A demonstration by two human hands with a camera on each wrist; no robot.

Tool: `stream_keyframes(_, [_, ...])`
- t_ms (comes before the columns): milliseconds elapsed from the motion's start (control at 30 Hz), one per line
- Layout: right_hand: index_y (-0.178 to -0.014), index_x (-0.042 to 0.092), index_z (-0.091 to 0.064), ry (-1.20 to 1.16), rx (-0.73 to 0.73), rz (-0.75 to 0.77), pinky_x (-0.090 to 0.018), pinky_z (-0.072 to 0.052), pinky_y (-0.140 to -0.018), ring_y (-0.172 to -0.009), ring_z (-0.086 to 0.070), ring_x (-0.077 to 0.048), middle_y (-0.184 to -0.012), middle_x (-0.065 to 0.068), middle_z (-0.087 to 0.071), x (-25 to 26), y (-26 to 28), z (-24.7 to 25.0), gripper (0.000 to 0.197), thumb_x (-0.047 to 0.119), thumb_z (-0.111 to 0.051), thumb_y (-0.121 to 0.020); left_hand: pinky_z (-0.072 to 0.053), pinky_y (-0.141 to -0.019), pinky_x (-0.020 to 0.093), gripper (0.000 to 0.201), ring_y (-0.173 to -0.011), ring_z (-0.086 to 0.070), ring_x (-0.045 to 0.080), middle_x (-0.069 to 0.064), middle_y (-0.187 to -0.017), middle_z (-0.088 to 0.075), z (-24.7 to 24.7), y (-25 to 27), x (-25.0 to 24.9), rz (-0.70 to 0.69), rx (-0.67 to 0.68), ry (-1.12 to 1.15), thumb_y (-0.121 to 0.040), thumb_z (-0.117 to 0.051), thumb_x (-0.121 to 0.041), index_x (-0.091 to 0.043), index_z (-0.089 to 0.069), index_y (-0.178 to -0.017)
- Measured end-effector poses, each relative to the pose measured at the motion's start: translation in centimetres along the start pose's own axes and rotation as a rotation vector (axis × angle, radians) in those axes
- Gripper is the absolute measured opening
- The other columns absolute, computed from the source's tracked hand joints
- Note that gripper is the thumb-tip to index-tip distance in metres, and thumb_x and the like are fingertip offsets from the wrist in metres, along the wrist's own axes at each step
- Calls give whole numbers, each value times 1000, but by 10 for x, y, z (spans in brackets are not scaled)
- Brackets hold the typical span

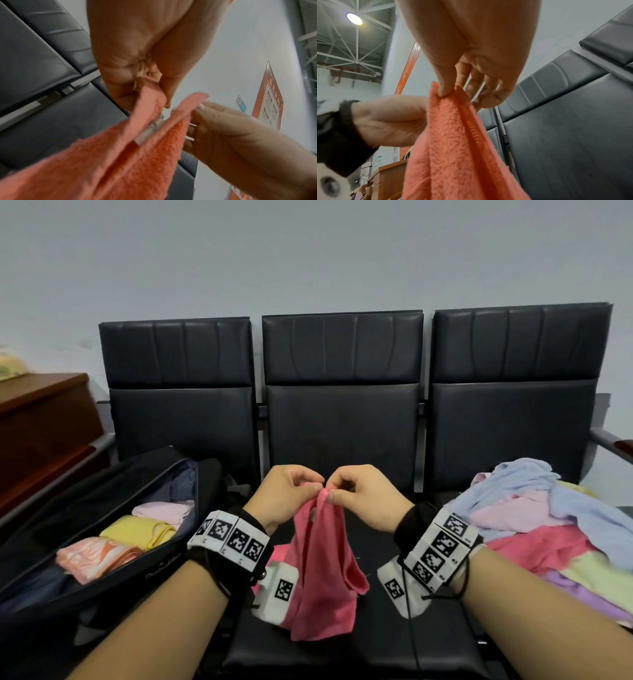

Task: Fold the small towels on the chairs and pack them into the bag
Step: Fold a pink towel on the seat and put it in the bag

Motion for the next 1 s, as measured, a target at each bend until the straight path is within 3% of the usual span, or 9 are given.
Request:
stream_keyframes(100, [-75,24,-68,-22,-31,-12,-23,-47,-66,-62,-55,-1,-67,7,-63,-1,1,-5,13,28,-73,-86,-56,-72,29,15,-79,-70,21,18,-90,-74,0,3,0,-5,14,74,-88,-66,5,-2,-72,-101])
stream_keyframes(200, [-75,22,-69,-8,-90,-1,-17,-42,-60,-56,-49,0,-60,9,-58,-3,1,-7,13,29,-75,-84,-55,-76,35,16,-80,-70,23,19,-91,-75,2,5,-2,-32,32,90,-88,-67,7,-2,-71,-100])
stream_keyframes(400, [-72,22,-69,62,-175,-31,-16,-42,-60,-59,-54,-3,-65,1,-66,-4,-1,-13,15,32,-77,-81,-56,-76,23,26,-87,-74,18,13,-93,-77,5,12,-9,-88,151,68,-85,-62,13,-3,-72,-102])
stream_keyframes(567, [-66,23,-66,101,-220,-76,-14,-39,-58,-58,-55,-2,-60,7,-63,-4,-3,-15,19,32,-77,-79,-57,-88,39,34,-95,-72,29,11,-97,-76,4,16,-13,-163,186,-51,-77,-68,12,-8,-73,-105])
stream_keyframes(700, [-74,24,-72,49,-167,-78,-20,-47,-64,-65,-61,-2,-67,7,-68,-3,-3,-15,12,29,-72,-85,-58,-91,38,27,-93,-73,17,3,-95,-77,4,13,-9,-216,109,-127,-82,-70,6,-11,-75,-102])
stream_keyframes(767, [-81,25,-73,-1,-82,-69,-24,-53,-71,-70,-64,-4,-75,5,-71,-5,-2,-13,7,24,-70,-87,-58,-89,36,27,-91,-73,11,-1,-92,-77,6,11,-6,-231,38,-153,-83,-66,7,-13,-76,-97])
stream_keyframes(833, [-81,24,-70,-11,21,-60,-27,-51,-69,-65,-61,-4,-72,2,-70,-10,0,-13,6,19,-72,-84,-58,-86,32,30,-88,-72,7,-4,-90,-76,8,9,-5,-242,-58,-166,-82,-63,6,-19,-75,-93])
stream_keyframes(1000, [-78,6,-67,85,183,-148,-37,-50,-66,-63,-54,-10,-72,-12,-66,-35,8,-18,14,17,-75,-79,-52,-78,17,36,-84,-69,1,-9,-89,-75,17,2,-14,-320,-259,-58,-82,-61,4,-31,-71,-87])
Point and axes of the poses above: each hand's wrist, its own y-axis away from the middle knuckle, its own z-axis out of the back of the hand, x = y × z, the point moved 2 cm from there along -y, towards the middle knuckle
